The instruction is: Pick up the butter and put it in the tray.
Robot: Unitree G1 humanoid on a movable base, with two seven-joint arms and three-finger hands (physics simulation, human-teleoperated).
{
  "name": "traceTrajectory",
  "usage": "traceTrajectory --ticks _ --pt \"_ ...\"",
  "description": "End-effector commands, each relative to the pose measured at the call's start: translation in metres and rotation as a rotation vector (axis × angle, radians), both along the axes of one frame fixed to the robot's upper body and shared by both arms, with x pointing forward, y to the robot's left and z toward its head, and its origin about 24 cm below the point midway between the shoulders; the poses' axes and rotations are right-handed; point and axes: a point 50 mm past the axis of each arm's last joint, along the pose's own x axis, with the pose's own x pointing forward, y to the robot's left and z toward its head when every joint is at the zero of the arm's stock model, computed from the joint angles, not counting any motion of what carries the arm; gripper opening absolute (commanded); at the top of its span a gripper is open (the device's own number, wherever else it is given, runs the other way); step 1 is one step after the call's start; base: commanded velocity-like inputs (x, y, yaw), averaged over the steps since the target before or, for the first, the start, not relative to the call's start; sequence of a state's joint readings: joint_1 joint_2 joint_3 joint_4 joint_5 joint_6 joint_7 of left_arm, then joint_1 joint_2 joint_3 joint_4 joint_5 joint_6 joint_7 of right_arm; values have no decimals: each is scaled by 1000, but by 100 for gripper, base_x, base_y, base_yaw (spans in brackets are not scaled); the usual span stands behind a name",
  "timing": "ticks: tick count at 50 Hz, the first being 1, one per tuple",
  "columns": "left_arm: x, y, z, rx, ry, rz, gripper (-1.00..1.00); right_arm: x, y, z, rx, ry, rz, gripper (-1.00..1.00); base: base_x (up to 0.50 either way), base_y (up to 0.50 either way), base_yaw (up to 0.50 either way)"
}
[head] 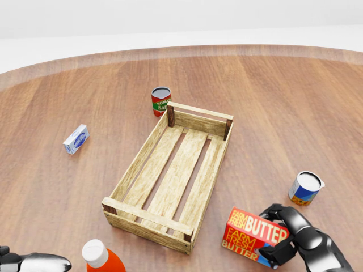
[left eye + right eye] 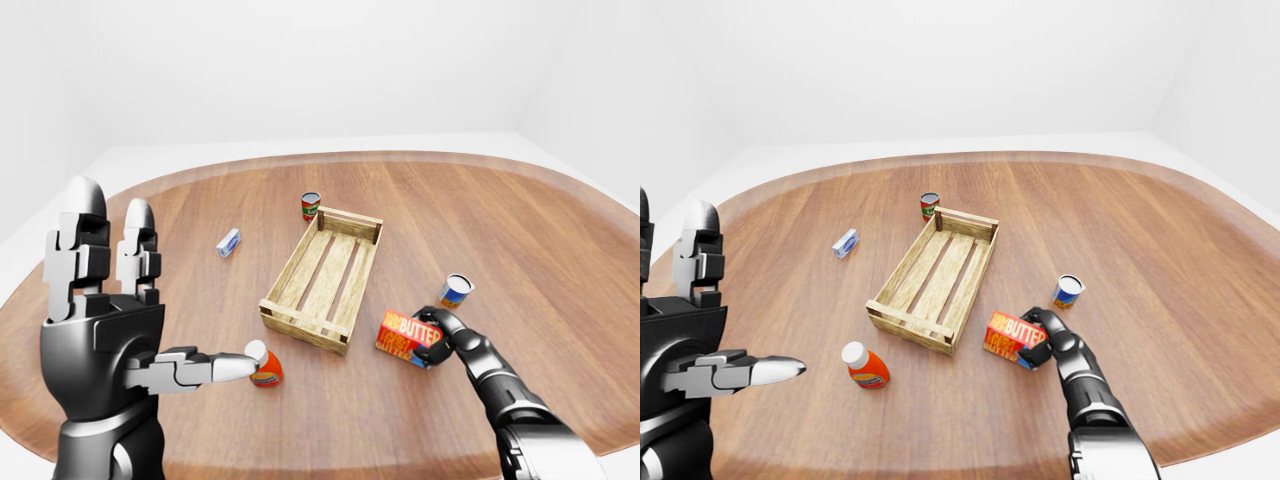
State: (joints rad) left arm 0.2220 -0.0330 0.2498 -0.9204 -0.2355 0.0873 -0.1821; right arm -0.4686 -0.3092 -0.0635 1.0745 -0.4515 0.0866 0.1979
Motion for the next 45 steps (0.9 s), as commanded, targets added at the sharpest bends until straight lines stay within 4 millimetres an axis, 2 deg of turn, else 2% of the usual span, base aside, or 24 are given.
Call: traceTrajectory --ticks 1,12,18,19,24,34,38,45 --pt "2 -1 -3 0 16 -3 100 -13 1 -14 17 74 -10 -100 0 0 0" --pt "3 0 -2 -3 12 2 100 0 2 0 6 2 14 -100 0 0 0" --pt "1 -1 -2 0 13 -1 100 18 10 34 -12 -147 128 -100 0 0 0" --pt "0 -1 -1 -1 7 -1 100 20 12 45 -25 -190 167 -100 0 0 0" --pt "1 0 -2 -1 9 -1 100 19 20 75 -94 -284 290 -100 0 0 0" --pt "0 -1 -1 0 9 0 100 13 26 116 -211 -382 400 -100 0 0 0" --pt "-1 -1 -1 1 7 -1 100 14 29 126 -242 -400 425 -100 0 0 0" --pt "2 1 -1 -2 3 4 100 17 43 153 -311 -465 492 -100 0 0 0"
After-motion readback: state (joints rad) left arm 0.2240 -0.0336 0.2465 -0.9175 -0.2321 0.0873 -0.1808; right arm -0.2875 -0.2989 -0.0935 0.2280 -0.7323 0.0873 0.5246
